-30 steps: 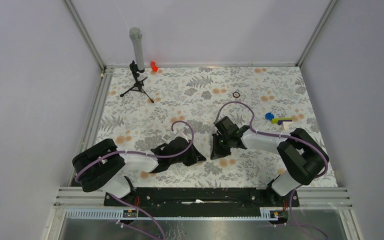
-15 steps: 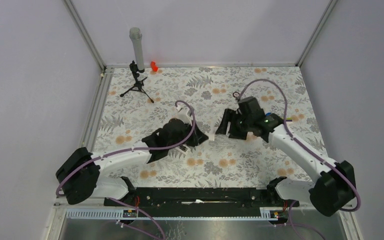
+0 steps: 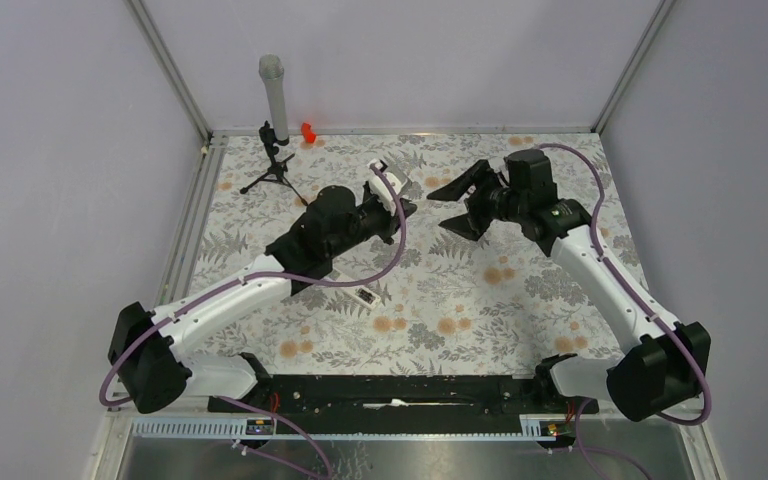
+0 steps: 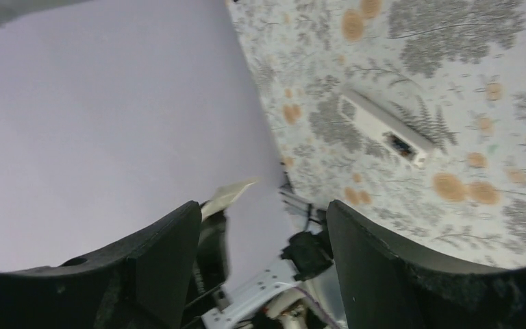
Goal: Load the batteries into the remote control
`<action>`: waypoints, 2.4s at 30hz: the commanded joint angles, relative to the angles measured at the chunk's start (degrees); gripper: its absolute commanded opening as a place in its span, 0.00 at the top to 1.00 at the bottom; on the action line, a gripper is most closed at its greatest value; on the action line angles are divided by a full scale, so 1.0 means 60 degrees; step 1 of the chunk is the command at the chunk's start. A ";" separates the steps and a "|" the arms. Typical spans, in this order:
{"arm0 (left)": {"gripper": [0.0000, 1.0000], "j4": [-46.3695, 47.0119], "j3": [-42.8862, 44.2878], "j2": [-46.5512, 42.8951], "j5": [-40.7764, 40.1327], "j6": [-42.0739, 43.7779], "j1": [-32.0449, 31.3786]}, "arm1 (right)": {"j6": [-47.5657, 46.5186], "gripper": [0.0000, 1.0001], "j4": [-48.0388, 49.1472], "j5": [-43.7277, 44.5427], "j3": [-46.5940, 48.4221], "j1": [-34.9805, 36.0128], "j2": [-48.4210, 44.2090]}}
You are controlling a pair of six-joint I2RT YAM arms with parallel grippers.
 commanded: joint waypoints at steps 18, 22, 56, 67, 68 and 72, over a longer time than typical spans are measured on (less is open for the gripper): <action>1.00 0.2670 -0.1385 -0.0621 0.0034 0.5608 -0.0305 | 0.2770 0.45 0.1398 -0.1921 0.1226 -0.0364 0.0860; 1.00 0.2868 -0.1389 -0.0688 0.0126 0.6035 -0.0345 | 0.2453 0.47 0.0878 -0.1923 0.1434 -0.0323 0.1171; 0.01 -0.1895 0.0428 -0.1587 -0.1867 -0.2216 -0.0075 | 0.2598 1.00 0.3074 -0.0789 0.0459 0.0104 0.1011; 0.15 -0.0547 0.0201 -0.1275 0.4390 -1.1384 0.2915 | 0.1270 1.00 0.7851 -0.0368 -0.0470 0.0129 0.0412; 0.17 0.0095 0.0116 -0.1051 0.4713 -1.2023 0.2935 | 0.1348 1.00 0.8237 -0.0526 -0.0501 0.0151 0.0452; 0.27 0.1234 0.0567 -0.0320 0.5052 -1.2918 0.2928 | 0.1441 1.00 0.9281 -0.0804 -0.0583 0.0291 0.0470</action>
